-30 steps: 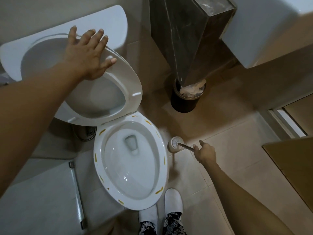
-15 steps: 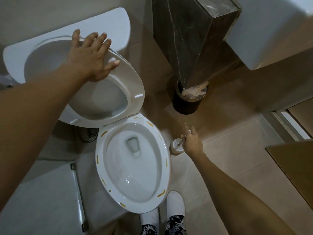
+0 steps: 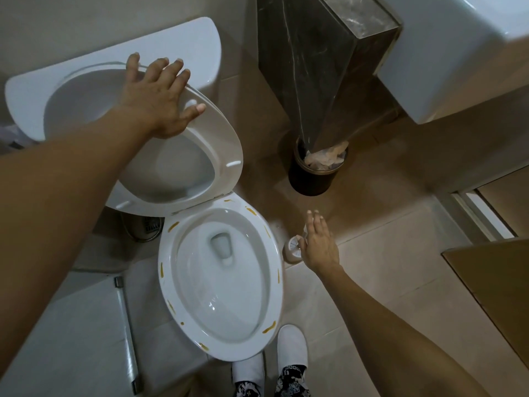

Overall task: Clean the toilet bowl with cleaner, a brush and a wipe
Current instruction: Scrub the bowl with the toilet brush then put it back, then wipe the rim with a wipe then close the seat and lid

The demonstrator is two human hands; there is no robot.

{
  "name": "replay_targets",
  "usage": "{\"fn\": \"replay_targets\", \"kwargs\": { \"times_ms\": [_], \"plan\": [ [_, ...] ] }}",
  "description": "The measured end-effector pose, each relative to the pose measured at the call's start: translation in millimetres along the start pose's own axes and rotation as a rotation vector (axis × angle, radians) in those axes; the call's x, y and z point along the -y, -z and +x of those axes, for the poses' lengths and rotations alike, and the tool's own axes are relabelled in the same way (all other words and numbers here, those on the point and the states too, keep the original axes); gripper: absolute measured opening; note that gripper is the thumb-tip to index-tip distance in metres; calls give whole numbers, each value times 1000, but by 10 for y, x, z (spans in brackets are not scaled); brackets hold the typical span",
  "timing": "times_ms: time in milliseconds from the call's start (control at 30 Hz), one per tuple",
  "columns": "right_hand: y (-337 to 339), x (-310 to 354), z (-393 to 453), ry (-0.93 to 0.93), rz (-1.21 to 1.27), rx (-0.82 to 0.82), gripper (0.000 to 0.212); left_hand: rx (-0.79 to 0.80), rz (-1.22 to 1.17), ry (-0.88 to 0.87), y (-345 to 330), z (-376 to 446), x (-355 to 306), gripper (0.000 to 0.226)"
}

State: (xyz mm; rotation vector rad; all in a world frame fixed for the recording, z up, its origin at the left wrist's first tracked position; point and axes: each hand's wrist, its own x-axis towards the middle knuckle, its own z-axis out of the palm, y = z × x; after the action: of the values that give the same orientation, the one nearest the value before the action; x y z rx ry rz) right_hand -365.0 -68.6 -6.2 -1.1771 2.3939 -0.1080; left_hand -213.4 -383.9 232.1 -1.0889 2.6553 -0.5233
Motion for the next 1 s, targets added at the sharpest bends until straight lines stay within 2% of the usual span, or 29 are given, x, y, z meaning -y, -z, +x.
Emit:
{"fn": "replay_targets", "kwargs": {
  "times_ms": [400, 500, 700, 900, 1000],
  "plan": [
    [192, 99, 20, -44, -62, 116, 73, 30, -5, -4, 19, 2, 2, 78],
    [365, 155, 21, -44, -27, 100, 73, 40, -17, -3, 35, -13, -5, 78],
    [1047, 404, 174, 46, -54, -15, 69, 77, -172, 32, 178, -53, 0, 76],
    [1805, 782, 146, 153, -136, 79, 68, 64, -287, 103, 545, -251, 156, 73],
    [2169, 1055, 24, 184, -179, 60, 67, 80, -327, 149, 766, -505, 299, 71]
  ]
}}
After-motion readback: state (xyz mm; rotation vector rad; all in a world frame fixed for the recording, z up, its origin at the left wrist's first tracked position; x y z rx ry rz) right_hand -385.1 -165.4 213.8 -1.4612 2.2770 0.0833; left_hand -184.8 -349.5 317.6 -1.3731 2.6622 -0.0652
